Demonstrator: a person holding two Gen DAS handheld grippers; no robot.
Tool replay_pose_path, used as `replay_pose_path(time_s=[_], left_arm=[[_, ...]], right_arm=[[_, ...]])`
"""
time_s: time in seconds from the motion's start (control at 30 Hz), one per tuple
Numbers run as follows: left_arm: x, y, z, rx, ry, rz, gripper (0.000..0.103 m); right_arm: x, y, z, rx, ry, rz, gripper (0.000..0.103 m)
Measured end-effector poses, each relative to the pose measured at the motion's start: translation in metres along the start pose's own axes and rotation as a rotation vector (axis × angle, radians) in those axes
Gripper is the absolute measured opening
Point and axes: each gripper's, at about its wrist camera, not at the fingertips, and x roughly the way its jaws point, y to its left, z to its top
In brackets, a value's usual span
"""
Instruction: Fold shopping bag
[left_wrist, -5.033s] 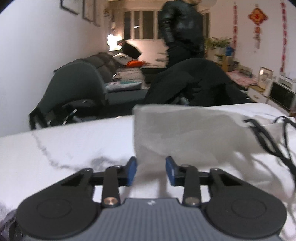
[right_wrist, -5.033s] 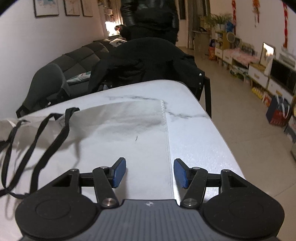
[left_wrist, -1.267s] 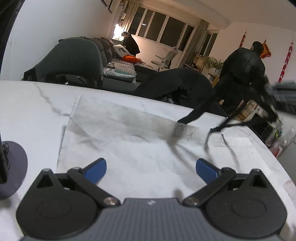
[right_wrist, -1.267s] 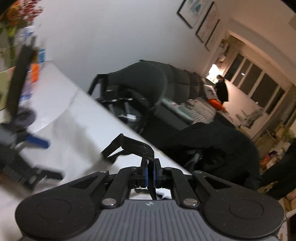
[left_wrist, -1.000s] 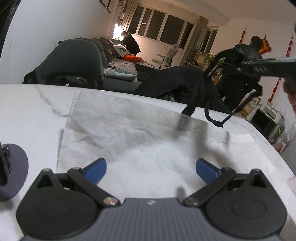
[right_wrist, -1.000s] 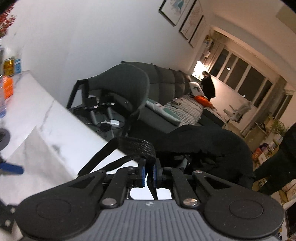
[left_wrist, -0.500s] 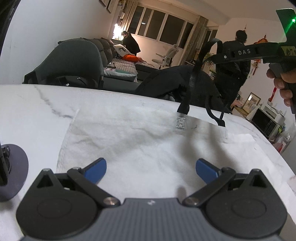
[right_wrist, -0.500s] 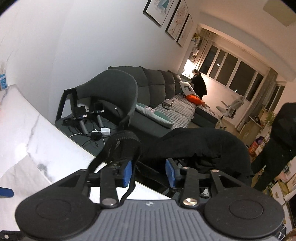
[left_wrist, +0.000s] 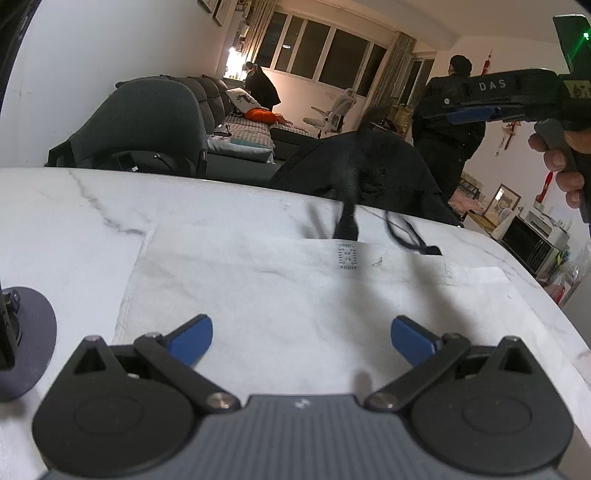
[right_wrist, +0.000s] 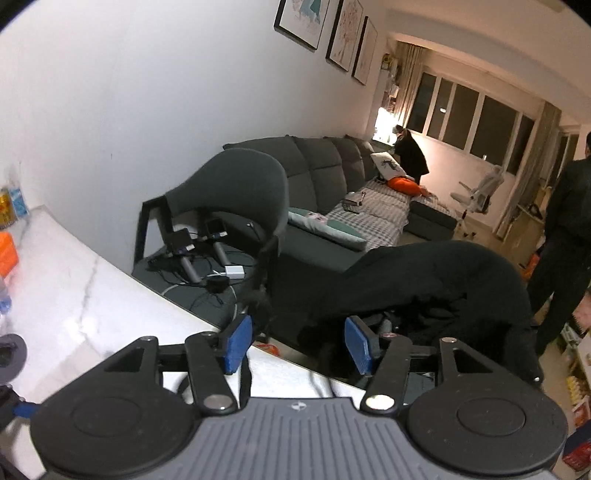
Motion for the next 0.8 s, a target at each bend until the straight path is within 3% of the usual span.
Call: replay_pose_path(time_s=[0.13, 0.17, 0.2, 0.23, 0.27, 0.5, 0.7, 0.8], left_arm=[[0.0, 0.0, 0.0, -0.002, -0.001, -0.002, 0.103], [-0.001, 0.0, 0.0, -0.002, -0.001, -0.001, 0.103], [-0.001, 0.0, 0.0, -0.001, -0.001, -0.001, 0.103], [-0.001, -0.001, 0.0, -0.001, 0.0, 0.0, 0.103], [-0.001, -0.001, 0.0, 0.0, 0.0, 0.0, 0.103], [0.0, -0.001, 0.0, -0.003, -0.001, -0.001, 0.103], [0.0, -0.001, 0.0, -0.004, -0.001, -0.002, 0.103], [0.0, -0.002, 0.001, -0.001, 0.0, 0.001, 0.103]], right_arm=[[0.005, -0.002, -0.011, 0.015, 0.013, -0.01, 0.054], [0.008, -0.002, -0.016, 0.02, 0.028, 0.001, 0.05], [0.012, -0.002, -0.022, 0.024, 0.044, 0.016, 0.044], [0.015, -0.002, -0.028, 0.028, 0.061, 0.03, 0.022], [0.021, -0.001, -0.037, 0.039, 0.084, 0.053, 0.011], [0.052, 0.016, -0.083, 0.044, 0.186, 0.127, 0.011], [0.072, 0.006, -0.094, 0.075, 0.231, 0.104, 0.011], [0.072, 0.004, -0.095, 0.094, 0.209, 0.113, 0.011]])
